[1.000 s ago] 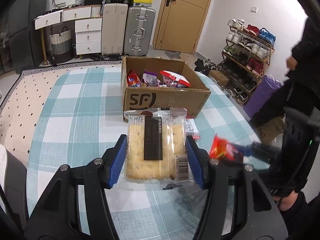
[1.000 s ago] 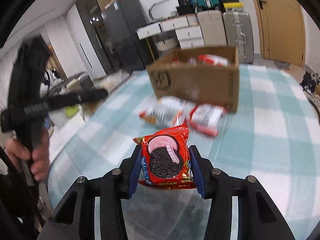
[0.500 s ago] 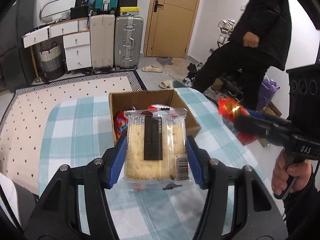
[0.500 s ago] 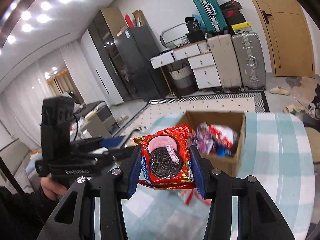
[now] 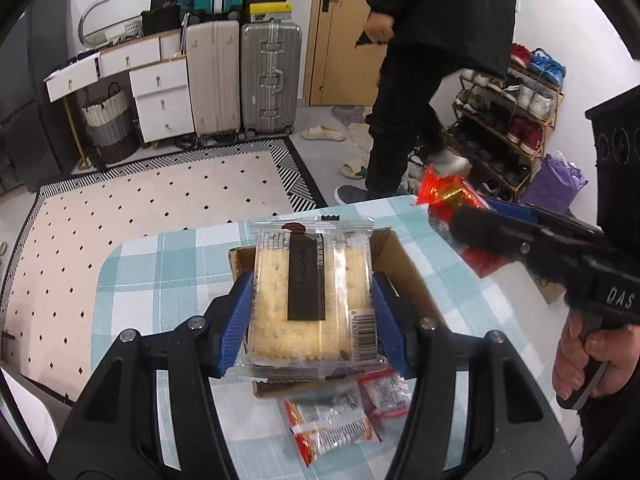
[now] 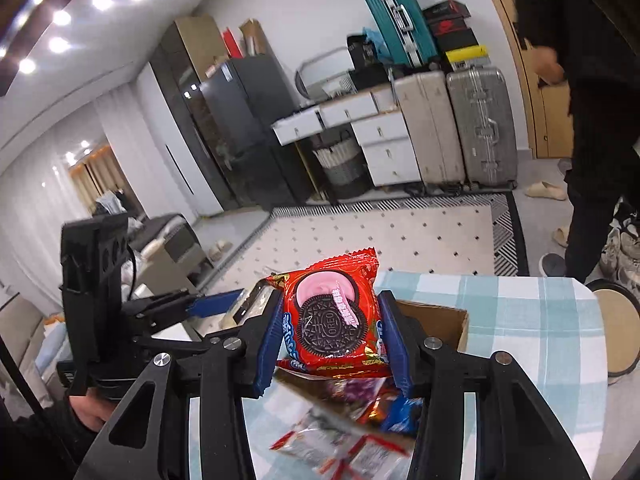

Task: Organize snacks
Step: 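Carry the cracker pack and Oreo pack over the box with both grippers, then open both grippers to drop the cracker and Oreo packs into the box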

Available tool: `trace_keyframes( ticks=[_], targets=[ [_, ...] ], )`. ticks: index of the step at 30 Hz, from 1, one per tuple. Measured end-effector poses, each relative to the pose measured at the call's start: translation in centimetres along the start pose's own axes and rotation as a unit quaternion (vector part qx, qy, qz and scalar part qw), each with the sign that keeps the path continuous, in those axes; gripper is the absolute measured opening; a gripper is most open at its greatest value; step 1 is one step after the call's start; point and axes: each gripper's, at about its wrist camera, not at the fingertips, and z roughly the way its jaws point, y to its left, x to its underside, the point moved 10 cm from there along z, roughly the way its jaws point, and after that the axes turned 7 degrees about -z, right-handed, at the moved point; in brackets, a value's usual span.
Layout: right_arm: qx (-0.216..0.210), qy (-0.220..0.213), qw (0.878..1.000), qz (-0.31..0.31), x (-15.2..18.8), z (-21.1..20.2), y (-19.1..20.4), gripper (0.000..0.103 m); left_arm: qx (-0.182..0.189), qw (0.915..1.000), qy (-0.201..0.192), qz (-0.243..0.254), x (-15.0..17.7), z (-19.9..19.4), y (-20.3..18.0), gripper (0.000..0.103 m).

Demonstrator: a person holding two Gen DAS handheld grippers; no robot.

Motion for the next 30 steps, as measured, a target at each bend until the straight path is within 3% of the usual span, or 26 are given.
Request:
trace_keyframes(
  ticks=[2, 9, 23, 25, 27, 30],
  targets=[
    [0.003, 0.019, 1.0, 0.006, 0.4, 2.2, -1.1, 0.046, -0.016, 0.9999, 0.006, -0.003, -0.3, 2.2, 0.7, 0.055],
    [0.021, 0.07, 0.997, 0.013, 4.0, 7.4, -3.9, 0.047, -0.007, 0.9989, 0.045, -0.012, 1.3, 7.6, 1.3, 0.055],
    [0.038, 0.1, 0.994, -0.014, 7.7, 10.8, -5.6, 0.047, -0.016, 0.9964, 0.082, -0.011, 4.1, 14.2, 3.7, 0.056],
    [0.038, 0.098, 0.994, -0.027, 7.7, 10.6, -5.1, 0.051, -0.035, 0.9957, 0.086, -0.003, 4.2, 14.4, 3.9, 0.063],
    [0.051, 0.083, 0.994, -0.046, 7.3, 9.9, -4.7, 0.059, -0.037, 0.9962, 0.078, 0.005, 4.1, 14.0, 3.7, 0.063],
    [0.051, 0.07, 0.995, -0.048, 6.9, 8.9, -4.5, 0.064, -0.041, 0.9972, 0.062, 0.01, 3.9, 12.5, 3.5, 0.074]
  ],
)
